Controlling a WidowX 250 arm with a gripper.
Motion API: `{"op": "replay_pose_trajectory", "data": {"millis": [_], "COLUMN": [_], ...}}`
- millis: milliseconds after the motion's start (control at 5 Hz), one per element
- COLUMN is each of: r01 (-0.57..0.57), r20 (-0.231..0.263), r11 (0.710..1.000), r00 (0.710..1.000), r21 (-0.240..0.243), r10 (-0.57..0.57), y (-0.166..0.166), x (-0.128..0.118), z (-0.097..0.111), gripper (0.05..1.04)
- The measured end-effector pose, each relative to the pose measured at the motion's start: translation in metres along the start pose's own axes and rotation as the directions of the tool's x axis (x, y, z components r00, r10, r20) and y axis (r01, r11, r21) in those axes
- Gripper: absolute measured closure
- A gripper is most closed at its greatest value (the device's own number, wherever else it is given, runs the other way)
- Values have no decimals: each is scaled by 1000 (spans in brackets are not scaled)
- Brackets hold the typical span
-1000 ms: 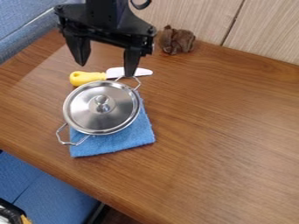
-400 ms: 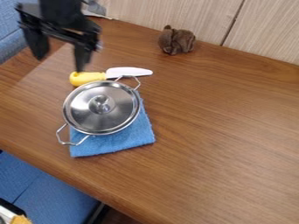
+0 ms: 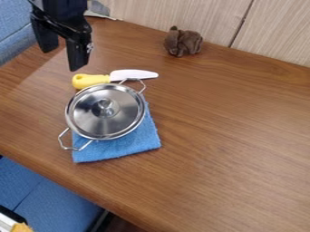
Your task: Move the yellow knef to rigth of the blue cloth
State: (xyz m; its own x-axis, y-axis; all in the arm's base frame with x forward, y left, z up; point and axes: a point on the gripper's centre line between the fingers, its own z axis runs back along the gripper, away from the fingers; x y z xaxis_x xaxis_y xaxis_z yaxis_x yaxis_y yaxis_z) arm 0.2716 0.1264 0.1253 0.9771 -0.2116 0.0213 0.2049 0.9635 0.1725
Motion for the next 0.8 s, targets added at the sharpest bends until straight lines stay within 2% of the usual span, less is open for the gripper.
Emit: {"op": "replay_pose_trajectory", "data": {"millis": [200, 400, 600, 800], "r01": [192, 313, 360, 369], "r20": [-9, 5, -15, -22], "r11": [981, 949, 932, 928], "r00": [981, 950, 933, 929], "r21": [-35, -41, -42, -50], "r10": [-193, -313, -361, -370], "y": [-2, -8, -9, -10], "x": [7, 15, 17, 18], "z": [-15, -23, -37, -46], "gripper": [83, 83, 83, 83]}}
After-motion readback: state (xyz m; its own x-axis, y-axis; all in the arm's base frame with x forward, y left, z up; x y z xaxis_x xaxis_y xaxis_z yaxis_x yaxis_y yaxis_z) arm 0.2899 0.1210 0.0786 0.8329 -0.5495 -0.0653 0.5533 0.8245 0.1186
